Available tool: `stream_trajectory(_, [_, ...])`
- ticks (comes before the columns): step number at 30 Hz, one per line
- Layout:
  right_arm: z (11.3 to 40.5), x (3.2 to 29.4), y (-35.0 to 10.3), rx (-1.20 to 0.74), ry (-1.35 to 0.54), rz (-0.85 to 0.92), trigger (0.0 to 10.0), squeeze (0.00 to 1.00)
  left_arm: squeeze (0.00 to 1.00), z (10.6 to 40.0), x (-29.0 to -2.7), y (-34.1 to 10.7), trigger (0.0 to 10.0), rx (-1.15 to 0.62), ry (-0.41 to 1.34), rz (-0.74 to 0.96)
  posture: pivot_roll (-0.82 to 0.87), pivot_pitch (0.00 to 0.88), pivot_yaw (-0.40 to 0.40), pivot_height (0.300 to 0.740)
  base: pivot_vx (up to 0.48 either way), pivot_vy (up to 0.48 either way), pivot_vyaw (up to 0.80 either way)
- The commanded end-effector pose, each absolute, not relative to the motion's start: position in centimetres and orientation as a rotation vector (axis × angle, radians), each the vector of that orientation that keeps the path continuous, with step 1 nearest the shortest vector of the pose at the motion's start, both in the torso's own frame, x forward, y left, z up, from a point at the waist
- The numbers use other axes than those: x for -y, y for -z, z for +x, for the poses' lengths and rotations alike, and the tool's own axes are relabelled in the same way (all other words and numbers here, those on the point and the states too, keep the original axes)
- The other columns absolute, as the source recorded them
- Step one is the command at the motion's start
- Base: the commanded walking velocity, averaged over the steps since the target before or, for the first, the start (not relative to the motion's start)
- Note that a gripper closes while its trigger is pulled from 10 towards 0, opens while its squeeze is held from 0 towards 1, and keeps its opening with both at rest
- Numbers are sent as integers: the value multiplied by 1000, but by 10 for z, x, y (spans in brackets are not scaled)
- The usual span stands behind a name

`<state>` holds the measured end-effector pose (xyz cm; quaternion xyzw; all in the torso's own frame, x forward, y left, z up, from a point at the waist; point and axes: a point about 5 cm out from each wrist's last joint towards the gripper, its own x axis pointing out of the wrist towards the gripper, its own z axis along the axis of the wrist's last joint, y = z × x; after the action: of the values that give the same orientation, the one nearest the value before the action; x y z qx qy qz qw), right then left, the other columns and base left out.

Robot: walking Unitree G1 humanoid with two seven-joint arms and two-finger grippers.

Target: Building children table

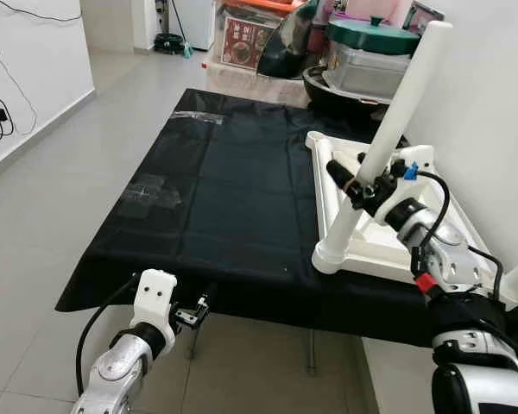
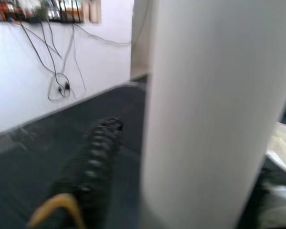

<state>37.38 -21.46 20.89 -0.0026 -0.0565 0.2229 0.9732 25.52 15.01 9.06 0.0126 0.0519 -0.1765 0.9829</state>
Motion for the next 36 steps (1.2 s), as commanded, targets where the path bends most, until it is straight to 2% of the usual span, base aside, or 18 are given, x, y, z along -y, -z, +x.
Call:
stream_trajectory(1, [376, 212, -197, 55, -433, -53, 0, 0, 0, 255, -148, -89, 10000, -110, 365, 35, 66, 0, -165, 740, 0, 0, 0])
stream_trajectory(5, [380, 221, -175, -63, -180, -68, 0, 0, 0, 254, -149, -90, 10000, -109, 366, 36, 66, 0, -159, 740, 0, 0, 0])
stream_trajectory(6, [380, 228, -168, -100, -31, -15, 0, 0, 0, 254, -149, -89, 10000, -111, 367, 36, 59, 0, -158, 740, 0, 0, 0])
stream_trajectory(9, [379, 232, -162, -128, 74, 21, 0, 0, 0, 253, -149, -89, 10000, -112, 368, 36, 59, 0, -158, 740, 0, 0, 0])
stream_trajectory(10, [373, 237, -151, -156, 272, 113, 0, 0, 0, 254, -148, -89, 10000, -113, 370, 37, 60, 0, -155, 740, 0, 0, 0])
stream_trajectory(11, [373, 237, -151, -156, 272, 113, 0, 0, 0, 254, -148, -89, 10000, -113, 370, 37, 60, 0, -155, 740, 0, 0, 0])
stream_trajectory(13, [355, 223, -131, -185, 469, 202, 0, 0, 0, 255, -144, -90, 10000, -110, 380, 31, 60, 0, -146, 740, 0, 0, 0])
stream_trajectory(20, [345, 197, -133, -152, 492, 191, 0, 0, 0, 254, -143, -89, 10000, -115, 392, 35, 53, 0, -147, 740, 0, 0, 0])
stream_trajectory(21, [345, 193, -134, -146, 491, 189, 10000, 0, 0, 254, -144, -88, 10000, -116, 392, 37, 53, 0, -147, 740, 0, 0, 0])
stream_trajectory(23, [350, 183, -140, -138, 411, 184, 10000, 0, 0, 254, -145, -88, 10000, -115, 385, 39, 54, 0, -154, 740, 0, 0, 0])
stream_trajectory(24, [356, 181, -149, -98, 345, 179, 10000, 427, 0, 255, -146, -89, 10000, -112, 380, 38, 58, 0, -157, 740, 0, 0, 0])
stream_trajectory(25, [360, 181, -158, -70, 312, 177, 10000, 1000, 0, 256, -146, -89, 10000, -110, 376, 37, 57, 0, -156, 740, 0, 0, 0])
stream_trajectory(27, [365, 184, -167, -42, 275, 182, 10000, 1000, 0, 256, -146, -90, 10000, -109, 375, 36, 58, 0, -156, 740, 0, 0, 0])
stream_trajectory(28, [369, 186, -174, -15, 235, 204, 10000, 373, 0, 256, -146, -90, 10000, -108, 375, 35, 58, 0, -156, 740, 0, 0, 0])
stream_trajectory(29, [372, 183, -186, 29, 124, 259, 10000, 0, 0, 256, -146, -90, 10000, -108, 374, 35, 57, 0, -155, 740, 0, 0, 0])
stream_trajectory(33, [369, 169, -213, 139, -252, 289, 10000, 0, 0, 256, -146, -89, 10000, -108, 377, 38, 56, 0, -148, 740, 0, 0, 0])
stream_trajectory(34, [369, 169, -213, 139, -252, 289, 10000, 0, 0, 256, -146, -89, 10000, -108, 377, 38, 56, 0, -148, 740, 0, 0, 0])
stream_trajectory(36, [359, 165, -223, 175, -498, 202, 10000, 0, 0, 258, -147, -91, 10000, -105, 381, 42, 54, 0, -147, 740, 0, 0, 0])
